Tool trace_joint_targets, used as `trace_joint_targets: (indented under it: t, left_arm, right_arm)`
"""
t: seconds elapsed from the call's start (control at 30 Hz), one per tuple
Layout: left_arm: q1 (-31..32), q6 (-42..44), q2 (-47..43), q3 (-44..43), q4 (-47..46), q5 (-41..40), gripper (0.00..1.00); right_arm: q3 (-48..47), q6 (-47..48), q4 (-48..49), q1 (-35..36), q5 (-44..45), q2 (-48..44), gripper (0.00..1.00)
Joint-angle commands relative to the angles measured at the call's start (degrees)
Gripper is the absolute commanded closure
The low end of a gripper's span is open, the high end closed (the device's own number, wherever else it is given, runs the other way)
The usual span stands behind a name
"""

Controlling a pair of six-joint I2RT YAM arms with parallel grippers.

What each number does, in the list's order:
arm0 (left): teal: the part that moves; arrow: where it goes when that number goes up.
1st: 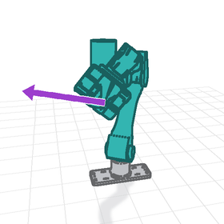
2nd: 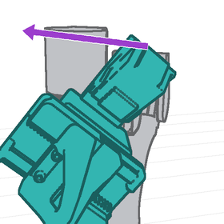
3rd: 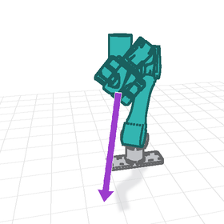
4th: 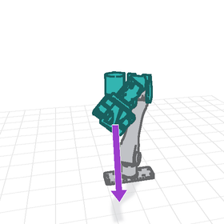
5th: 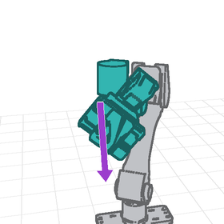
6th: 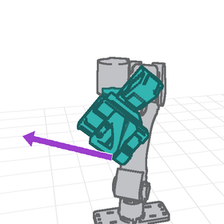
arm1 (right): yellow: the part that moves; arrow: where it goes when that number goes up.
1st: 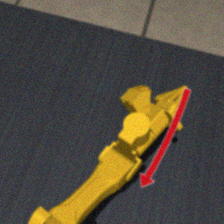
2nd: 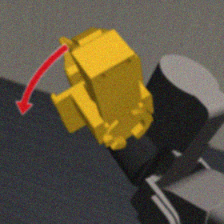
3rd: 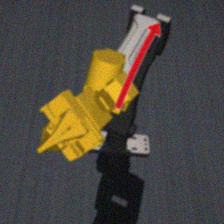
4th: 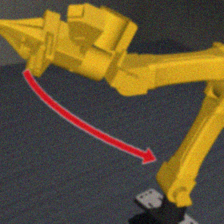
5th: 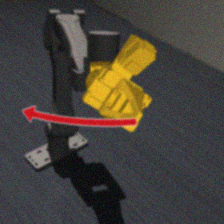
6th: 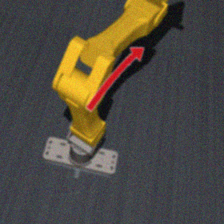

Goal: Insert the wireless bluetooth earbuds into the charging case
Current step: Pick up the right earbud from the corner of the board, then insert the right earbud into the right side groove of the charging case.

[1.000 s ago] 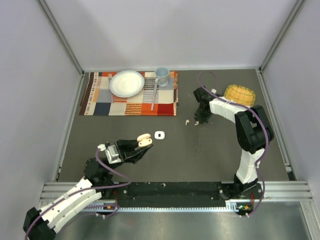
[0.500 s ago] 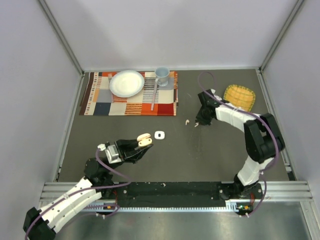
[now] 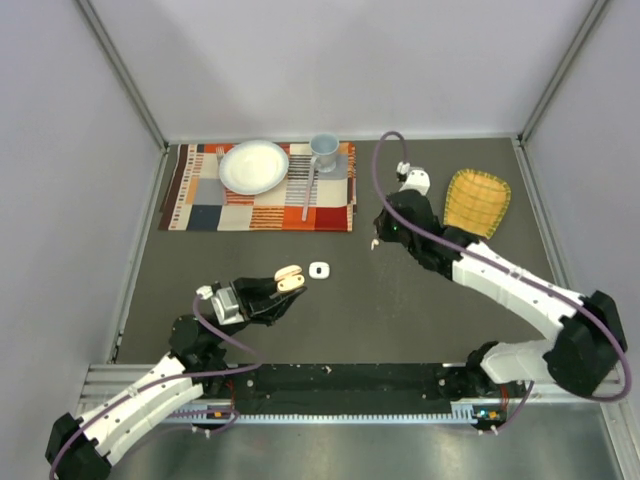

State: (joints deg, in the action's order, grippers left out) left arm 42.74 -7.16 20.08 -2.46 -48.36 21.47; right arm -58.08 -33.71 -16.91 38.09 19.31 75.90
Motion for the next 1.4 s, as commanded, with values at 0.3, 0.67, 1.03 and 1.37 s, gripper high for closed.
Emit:
trace_joint_targets:
  t: [0.3,0.67,1.03,1.37]
  left_arm:
    - [0.1,-1.0,0.1,3.2,-1.0,-3.4,1.0]
    - [0.1,-1.7,0.4,3.2,-1.2,-5.0,1.0]
    - [0.1,-1.4,1.6,3.5,-1.8,-5.7,1.0]
    - [0.1,-1.6,2.0,3.6,-2.1,-5.8,1.0]
  right_arm:
    - [8.3,18.4,20.8,15.1,10.1,-20.4,1.0]
    - [8.4,31.9,29.3,27.9,11.5,-22.0,1.0]
    - [9.6,42.6,38.3,36.9,5.8,-18.7,1.0]
    - [10.3,46.0,42.8,41.0,-1.6,-15.6,1.0]
